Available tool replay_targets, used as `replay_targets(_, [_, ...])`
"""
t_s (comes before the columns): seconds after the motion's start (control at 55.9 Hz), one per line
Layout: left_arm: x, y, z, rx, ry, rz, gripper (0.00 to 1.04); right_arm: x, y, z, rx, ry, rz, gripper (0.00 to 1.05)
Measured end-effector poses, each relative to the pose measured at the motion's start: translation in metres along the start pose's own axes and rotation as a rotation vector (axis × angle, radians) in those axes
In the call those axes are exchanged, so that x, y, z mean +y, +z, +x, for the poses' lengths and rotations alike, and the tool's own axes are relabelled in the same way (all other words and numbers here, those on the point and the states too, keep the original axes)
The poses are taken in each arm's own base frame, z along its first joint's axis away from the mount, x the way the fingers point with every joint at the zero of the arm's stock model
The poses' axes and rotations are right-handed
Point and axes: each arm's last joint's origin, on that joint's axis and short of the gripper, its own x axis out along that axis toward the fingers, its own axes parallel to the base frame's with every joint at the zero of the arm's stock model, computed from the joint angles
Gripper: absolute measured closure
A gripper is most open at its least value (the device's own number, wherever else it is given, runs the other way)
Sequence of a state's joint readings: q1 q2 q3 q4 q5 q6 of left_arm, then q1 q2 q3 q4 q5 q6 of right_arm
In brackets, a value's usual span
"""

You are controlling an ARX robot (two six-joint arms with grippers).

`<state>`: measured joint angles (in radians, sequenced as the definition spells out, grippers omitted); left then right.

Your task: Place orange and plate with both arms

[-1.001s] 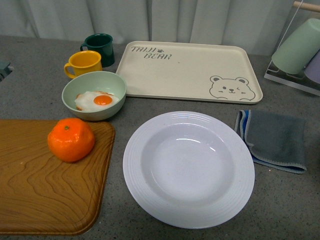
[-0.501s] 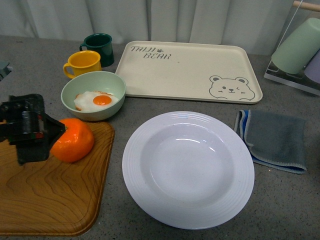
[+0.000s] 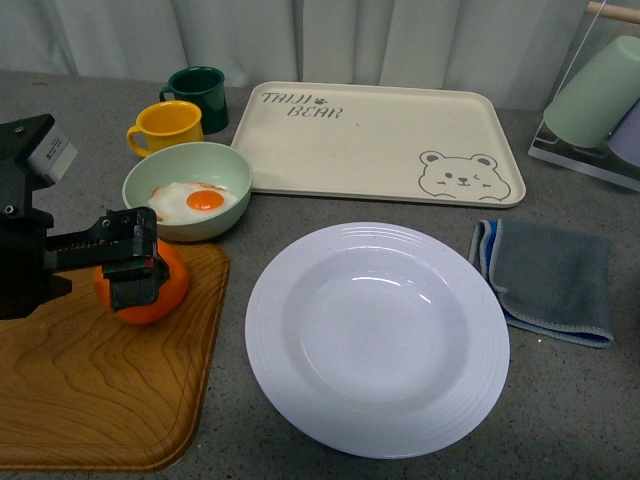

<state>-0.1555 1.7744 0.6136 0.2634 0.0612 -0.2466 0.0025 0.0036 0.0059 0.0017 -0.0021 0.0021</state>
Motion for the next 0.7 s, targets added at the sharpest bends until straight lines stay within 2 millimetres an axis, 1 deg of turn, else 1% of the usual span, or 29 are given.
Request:
replay_targets(0.232, [0.009,0.008,0.013,-0.007,0.013,-0.036,0.08,0.0,0.0,0.0,0.0,0.0,0.0,0.09])
replay_targets(0.25, [0.01,0.008,0.013,-0.006,0.014,-0.038,0.09,0.0,0.0,0.0,0.0,0.0,0.0,0.09])
replay_targets(0.358, [0.011,0.007,0.015,0.001,0.011,-0.041,0.3,0.0,0.0,0.0,0.0,0.0,0.0,0.09])
replay_targets(0.465, [0.009,0.007,0.014,0.0,0.005,-0.036,0.43,0.0,0.0,0.0,0.0,0.0,0.0,0.09])
replay_targets(0.536, [0.004,0.008,0.012,-0.003,-0.009,-0.027,0.48,0.0,0.0,0.0,0.0,0.0,0.0,0.09])
replay_targets(0.59, [-0.002,0.008,0.01,-0.01,-0.025,-0.014,0.5,0.0,0.0,0.0,0.0,0.0,0.0,0.09])
replay_targets(0.662, [-0.014,0.01,0.004,-0.026,-0.054,0.007,0.51,0.0,0.0,0.0,0.0,0.0,0.0,0.09])
replay_targets(0.697, [-0.023,0.01,0.001,-0.036,-0.079,0.024,0.51,0.0,0.0,0.0,0.0,0.0,0.0,0.09])
